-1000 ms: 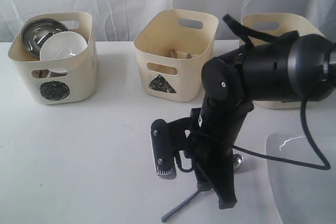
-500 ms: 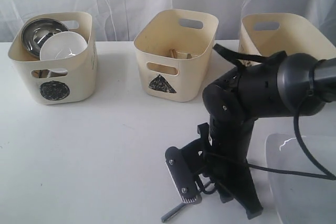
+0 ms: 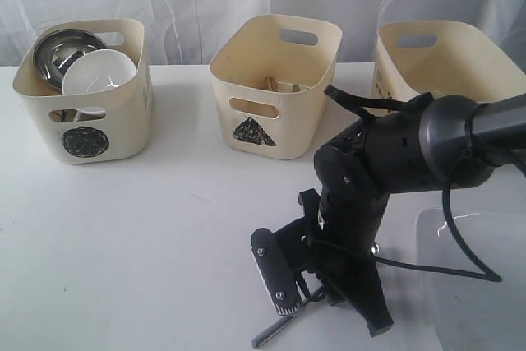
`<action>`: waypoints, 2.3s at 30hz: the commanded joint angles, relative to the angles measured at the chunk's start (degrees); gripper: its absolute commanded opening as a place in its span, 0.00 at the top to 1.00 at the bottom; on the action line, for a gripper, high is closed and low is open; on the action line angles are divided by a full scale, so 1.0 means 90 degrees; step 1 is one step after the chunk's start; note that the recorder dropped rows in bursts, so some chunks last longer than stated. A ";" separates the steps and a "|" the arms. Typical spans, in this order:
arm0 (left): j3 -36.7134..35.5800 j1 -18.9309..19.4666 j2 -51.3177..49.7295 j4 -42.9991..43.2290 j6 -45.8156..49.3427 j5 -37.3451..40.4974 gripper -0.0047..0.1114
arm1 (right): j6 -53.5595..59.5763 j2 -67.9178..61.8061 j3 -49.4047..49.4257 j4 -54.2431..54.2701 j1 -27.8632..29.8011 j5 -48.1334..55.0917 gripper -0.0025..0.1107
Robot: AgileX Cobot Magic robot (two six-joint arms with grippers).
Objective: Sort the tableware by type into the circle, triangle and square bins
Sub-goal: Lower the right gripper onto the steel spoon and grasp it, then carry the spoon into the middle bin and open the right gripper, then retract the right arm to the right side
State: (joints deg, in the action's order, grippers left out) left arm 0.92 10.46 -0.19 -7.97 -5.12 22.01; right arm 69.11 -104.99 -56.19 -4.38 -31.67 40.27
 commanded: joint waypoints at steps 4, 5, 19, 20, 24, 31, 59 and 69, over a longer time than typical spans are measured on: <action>-0.0067 -0.0048 0.0021 0.0016 -0.0008 0.0233 0.96 | -0.0086 -0.0097 0.0030 -0.0014 0.0040 -0.0070 0.98; -0.0067 -0.0048 0.0021 0.0016 -0.0008 0.0233 0.96 | -0.0187 -0.0083 0.0030 -0.0014 0.0040 -0.0084 0.98; -0.0067 -0.0048 0.0021 0.0016 -0.0008 0.0233 0.96 | -0.1953 0.1940 -0.0627 0.0267 -0.0031 -0.0756 0.98; -0.0067 -0.0048 0.0021 0.0016 -0.0008 0.0233 0.96 | -0.2216 0.2100 -0.0700 0.0267 -0.0031 -0.1088 0.98; -0.0067 -0.0048 0.0021 0.0016 -0.0008 0.0233 0.96 | -0.3755 0.2497 -0.0891 0.0267 0.0074 -0.2993 0.98; -0.0067 -0.0048 0.0021 0.0016 -0.0008 0.0233 0.96 | -0.7430 0.1926 -0.0891 0.0279 0.0814 -0.6483 0.98; -0.0067 -0.0048 0.0021 0.0016 -0.0008 0.0233 0.96 | -0.9034 -0.1387 -0.2195 0.0989 0.1632 -0.9412 0.64; -0.0067 -0.0048 0.0021 0.0016 -0.0008 0.0233 0.96 | -0.9107 0.0316 -0.2195 0.0963 0.1632 -0.7986 0.74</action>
State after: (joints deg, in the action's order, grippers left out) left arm 0.92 10.46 -0.19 -7.97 -5.12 22.01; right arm -17.14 -107.46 -75.52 4.44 -17.57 -39.36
